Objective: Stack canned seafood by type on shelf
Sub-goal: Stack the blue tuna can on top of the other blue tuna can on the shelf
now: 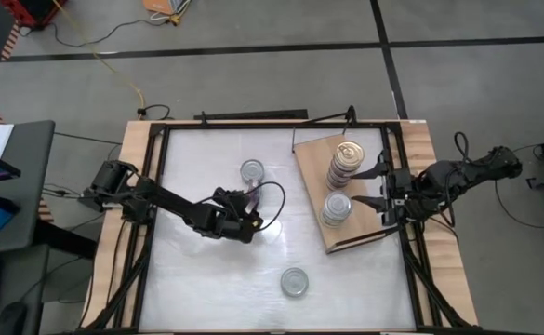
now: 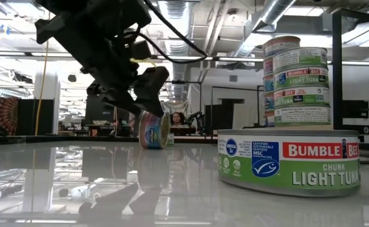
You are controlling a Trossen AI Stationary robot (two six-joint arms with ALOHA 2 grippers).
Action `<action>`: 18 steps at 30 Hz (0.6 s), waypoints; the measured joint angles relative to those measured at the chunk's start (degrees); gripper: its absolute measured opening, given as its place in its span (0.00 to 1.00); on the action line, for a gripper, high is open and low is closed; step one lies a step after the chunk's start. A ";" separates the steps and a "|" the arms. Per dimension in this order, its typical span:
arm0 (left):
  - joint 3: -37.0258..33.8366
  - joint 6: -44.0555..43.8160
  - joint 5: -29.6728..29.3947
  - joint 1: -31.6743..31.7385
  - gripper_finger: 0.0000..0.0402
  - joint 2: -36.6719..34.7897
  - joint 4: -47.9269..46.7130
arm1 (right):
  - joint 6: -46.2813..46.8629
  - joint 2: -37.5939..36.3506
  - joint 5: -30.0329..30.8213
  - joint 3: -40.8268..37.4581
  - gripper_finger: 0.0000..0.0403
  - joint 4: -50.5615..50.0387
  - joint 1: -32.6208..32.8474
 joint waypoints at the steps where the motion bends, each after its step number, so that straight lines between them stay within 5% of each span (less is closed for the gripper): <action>1: 0.00 0.11 -0.37 0.00 0.72 0.00 0.12 | -0.23 -0.07 0.01 0.00 0.67 0.02 0.00; 10: 0.00 -7.34 -3.27 -0.75 0.72 0.00 -5.74 | -2.64 -0.10 0.06 0.00 0.67 0.52 0.00; 18: 4.29 -3.93 -3.53 -1.45 0.72 0.00 -4.71 | -3.93 -0.10 0.31 0.00 0.67 2.26 0.00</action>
